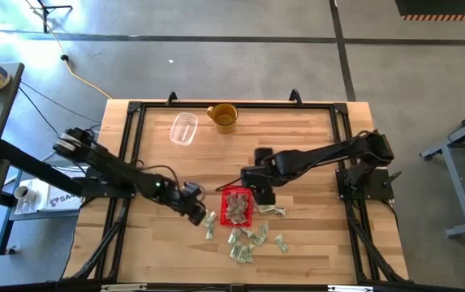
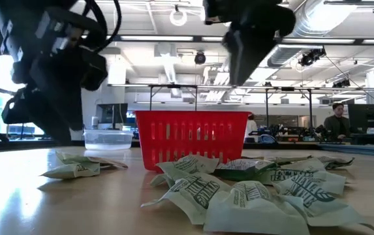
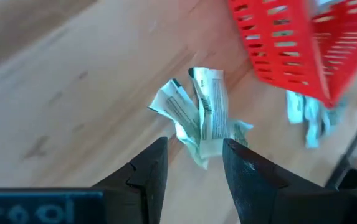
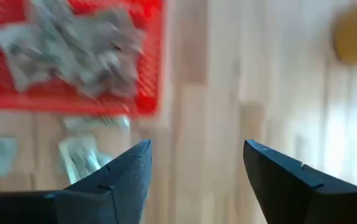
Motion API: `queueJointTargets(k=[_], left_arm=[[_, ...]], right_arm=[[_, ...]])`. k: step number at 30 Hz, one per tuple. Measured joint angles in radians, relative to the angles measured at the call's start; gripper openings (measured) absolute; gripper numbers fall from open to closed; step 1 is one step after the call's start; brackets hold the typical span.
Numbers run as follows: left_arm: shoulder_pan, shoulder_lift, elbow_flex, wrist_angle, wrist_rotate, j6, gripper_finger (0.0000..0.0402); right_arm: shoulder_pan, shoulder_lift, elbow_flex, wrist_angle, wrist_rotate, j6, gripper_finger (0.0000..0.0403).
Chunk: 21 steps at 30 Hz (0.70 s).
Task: Pick and place Stevia / Truvia into bins
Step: Put the white stevia packet into the red basket
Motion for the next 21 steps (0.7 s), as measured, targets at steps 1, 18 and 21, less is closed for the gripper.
queueJointTargets(k=[1, 18, 21], left_arm=[[0.000, 0.027, 0.025, -0.017, 0.002, -0.026, 0.0187], [0.015, 0.196, 0.269, -0.362, -0.026, -0.227, 0.0202], [0.016, 0.197, 0.283, -0.392, -0.047, -0.227, 0.0188]], right_arm=[[-0.001, -0.011, 0.000, -0.026, 0.011, 0.027, 0.0244], [0.021, -0.052, 0.000, -0.055, 0.098, 0.209, 0.0244], [0.021, -0.052, 0.000, -0.055, 0.100, 0.209, 0.0244]])
